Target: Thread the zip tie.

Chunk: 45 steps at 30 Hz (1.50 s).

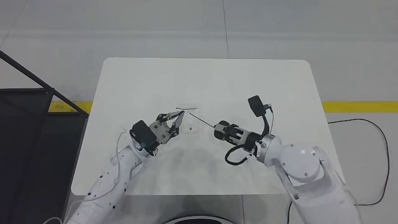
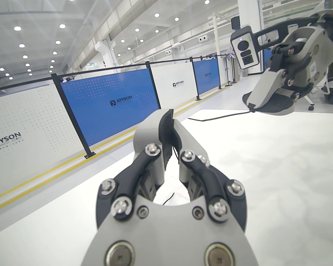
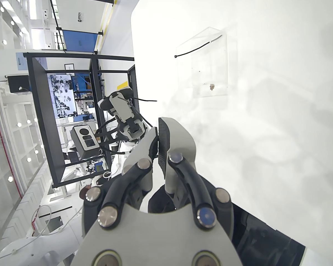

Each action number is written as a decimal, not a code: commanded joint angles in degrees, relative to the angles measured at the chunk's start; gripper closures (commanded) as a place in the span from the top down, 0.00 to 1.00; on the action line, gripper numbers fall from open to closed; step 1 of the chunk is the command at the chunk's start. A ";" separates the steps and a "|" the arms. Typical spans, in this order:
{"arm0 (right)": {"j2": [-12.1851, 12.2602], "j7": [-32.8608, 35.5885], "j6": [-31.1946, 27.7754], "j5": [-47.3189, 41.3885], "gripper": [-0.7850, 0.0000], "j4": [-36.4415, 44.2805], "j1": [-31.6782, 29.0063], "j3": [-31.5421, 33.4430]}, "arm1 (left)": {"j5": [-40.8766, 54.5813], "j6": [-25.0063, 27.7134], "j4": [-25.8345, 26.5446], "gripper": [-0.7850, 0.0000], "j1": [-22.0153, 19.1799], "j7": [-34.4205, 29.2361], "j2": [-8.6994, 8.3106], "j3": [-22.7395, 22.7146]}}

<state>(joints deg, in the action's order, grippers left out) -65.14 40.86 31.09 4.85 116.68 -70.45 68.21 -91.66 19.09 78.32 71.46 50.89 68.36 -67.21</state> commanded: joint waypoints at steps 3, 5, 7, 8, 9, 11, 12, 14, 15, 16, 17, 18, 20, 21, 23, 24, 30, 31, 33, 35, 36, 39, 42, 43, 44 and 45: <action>-0.01 -1.68 6.39 0.99 0.00 3.37 0.18 0.01 | 0.00 0.00 0.00 0.00 0.00 0.00 0.00 0.00; 0.20 0.08 11.15 2.54 0.00 5.31 1.31 -0.03 | 0.00 0.00 0.00 0.00 0.00 0.00 0.00 0.00; 0.42 2.07 16.01 3.75 0.00 6.55 3.02 0.11 | 0.00 0.00 0.00 0.00 0.00 0.00 0.00 0.00; 0.51 3.47 18.08 3.77 0.00 6.88 4.00 0.10 | 0.00 0.00 0.00 0.00 0.00 0.00 0.00 0.00; 0.66 5.20 19.99 4.09 0.00 6.90 5.12 0.00 | 0.00 0.00 0.00 0.00 0.00 0.00 0.00 0.00; 0.98 8.34 22.96 4.76 0.00 6.63 7.09 -0.30 | 0.00 0.00 0.00 0.00 0.00 0.00 0.00 0.00; 1.30 9.12 23.21 4.74 0.00 5.94 8.40 -0.79 | 0.00 0.00 0.00 0.00 0.00 0.00 0.00 0.00; 1.84 8.93 23.41 3.09 0.00 5.03 9.79 -1.52 | 0.00 0.00 0.00 0.00 0.00 0.00 0.00 0.00; 2.18 8.66 23.68 2.27 0.00 4.71 10.42 -1.99 | 0.00 0.00 0.00 0.00 0.00 0.00 0.00 0.00; 2.42 8.33 24.01 1.64 0.00 4.50 10.82 -2.32 | 0.00 0.00 0.00 0.00 0.00 0.00 0.00 0.00; 2.91 7.73 24.61 0.07 0.00 4.30 11.63 -3.07 | 0.00 0.00 0.00 0.00 0.00 0.00 0.00 0.00; 3.04 7.57 24.77 -0.33 0.00 4.27 11.84 -3.24 | 0.00 0.00 0.00 0.00 0.00 0.00 0.00 0.00; 3.04 7.57 24.77 -0.33 0.00 4.27 11.84 -3.24 | 0.00 0.00 0.00 0.00 0.00 0.00 0.00 0.00; 3.04 7.57 24.77 -0.33 0.00 4.27 11.84 -3.24 | 0.00 0.00 0.00 0.00 0.00 0.00 0.00 0.00; 3.04 7.57 24.77 -0.33 0.00 4.27 11.84 -3.24 | 0.00 0.00 0.00 0.00 0.00 0.00 0.00 0.00; 3.04 7.57 24.77 -0.33 0.00 4.27 11.84 -3.24 | 0.00 0.00 0.00 0.00 0.00 0.00 0.00 0.00; 3.04 7.57 24.77 -0.33 0.00 4.27 11.84 -3.24 | 0.00 0.00 0.00 0.00 0.00 0.00 0.00 0.00; 3.04 7.57 24.77 -0.33 0.00 4.27 11.84 -3.24 | 0.07 -0.10 0.09 0.00 0.06 -0.26 0.01 -0.01; 2.97 6.99 23.39 -1.32 0.00 3.72 11.26 -3.19 | 0.57 -0.36 1.07 0.00 0.45 -1.56 0.00 -0.23; 2.95 7.57 22.13 -3.02 0.00 2.57 11.50 -3.00 | 0.99 -0.17 1.67 0.00 0.75 -2.08 -0.07 -0.65; 2.96 8.10 21.71 -3.77 0.00 1.99 11.85 -2.91 | 1.17 -0.05 1.87 0.00 0.87 -2.19 -0.11 -0.87; 3.08 9.79 20.34 -5.33 0.00 0.55 12.88 -2.87 | 1.49 0.23 2.21 0.00 1.11 -2.35 -0.19 -1.29; 3.12 10.45 18.44 -7.10 0.00 -0.39 13.26 -2.68 | 1.68 0.20 2.17 0.00 1.10 -2.54 -0.19 -1.41; 3.14 10.59 17.82 -7.61 0.00 -0.64 13.31 -2.67 | 1.69 0.18 2.10 0.00 1.05 -2.56 -0.18 -1.38; 3.15 10.63 17.28 -8.14 0.00 -0.87 13.34 -2.62 | 1.74 0.16 2.01 0.00 1.00 -2.65 -0.16 -1.35; 3.16 10.74 16.88 -8.45 0.00 -1.01 13.36 -2.65 | 1.77 0.16 1.97 0.00 0.96 -2.67 -0.15 -1.33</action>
<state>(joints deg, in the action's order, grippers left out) -61.99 51.53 48.39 -3.23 115.83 -57.10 65.56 -89.92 19.26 80.35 72.47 48.26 68.20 -68.57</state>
